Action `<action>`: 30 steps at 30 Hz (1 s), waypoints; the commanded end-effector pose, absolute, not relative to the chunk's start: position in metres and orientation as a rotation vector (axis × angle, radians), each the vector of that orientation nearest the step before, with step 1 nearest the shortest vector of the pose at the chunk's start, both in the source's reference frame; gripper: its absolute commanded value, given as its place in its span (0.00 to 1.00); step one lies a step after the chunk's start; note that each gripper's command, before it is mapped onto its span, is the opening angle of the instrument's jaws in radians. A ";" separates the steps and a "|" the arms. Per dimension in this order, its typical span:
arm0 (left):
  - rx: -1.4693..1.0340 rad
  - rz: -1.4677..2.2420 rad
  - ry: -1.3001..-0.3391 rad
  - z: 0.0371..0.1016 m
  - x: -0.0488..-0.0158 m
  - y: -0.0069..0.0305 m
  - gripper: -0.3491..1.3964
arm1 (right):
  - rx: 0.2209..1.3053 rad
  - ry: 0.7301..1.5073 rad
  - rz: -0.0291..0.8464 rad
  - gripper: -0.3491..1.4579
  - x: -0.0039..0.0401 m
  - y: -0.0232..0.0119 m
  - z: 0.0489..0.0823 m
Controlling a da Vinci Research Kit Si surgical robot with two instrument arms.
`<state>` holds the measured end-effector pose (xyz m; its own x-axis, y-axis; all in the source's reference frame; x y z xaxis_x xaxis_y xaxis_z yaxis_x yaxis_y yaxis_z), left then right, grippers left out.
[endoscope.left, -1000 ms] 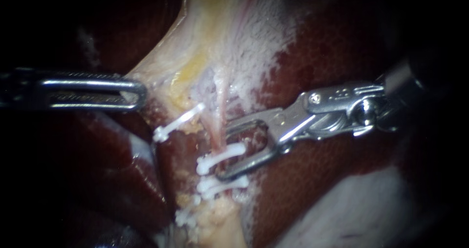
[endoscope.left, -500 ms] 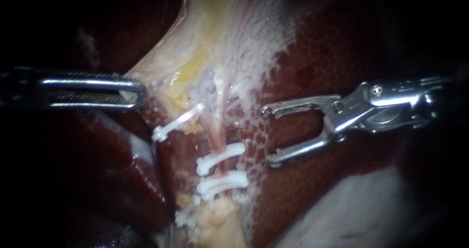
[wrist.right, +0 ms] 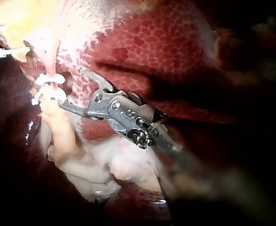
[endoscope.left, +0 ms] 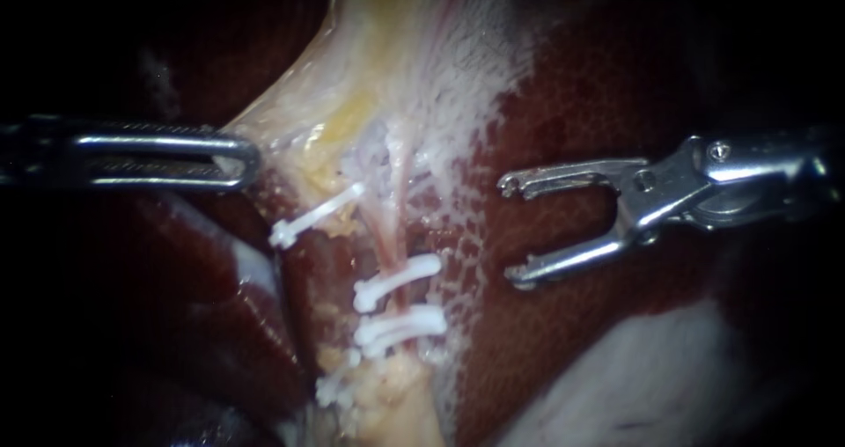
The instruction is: Going back third clip right tube
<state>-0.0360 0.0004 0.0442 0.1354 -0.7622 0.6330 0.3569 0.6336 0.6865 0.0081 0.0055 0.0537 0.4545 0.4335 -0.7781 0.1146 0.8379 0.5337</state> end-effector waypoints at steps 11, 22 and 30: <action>0.410 -0.850 -1.148 0.0486 -0.0376 -0.0013 0.00 | 0.575 1.097 0.207 0.52 0.0078 0.0053 0.0536; 0.444 -0.835 -1.129 0.0510 -0.0402 -0.0032 0.00 | 0.575 1.097 0.206 0.52 0.0077 0.0052 0.0535; 0.456 -0.829 -1.128 0.0512 -0.0410 -0.0037 0.00 | 0.575 1.097 0.206 0.52 0.0075 0.0052 0.0534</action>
<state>-0.0410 -0.0038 0.0512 0.1843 -0.7744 0.6052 0.3477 0.6273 0.6968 0.0075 0.0052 0.0534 0.4543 0.4319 -0.7791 0.1209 0.8366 0.5343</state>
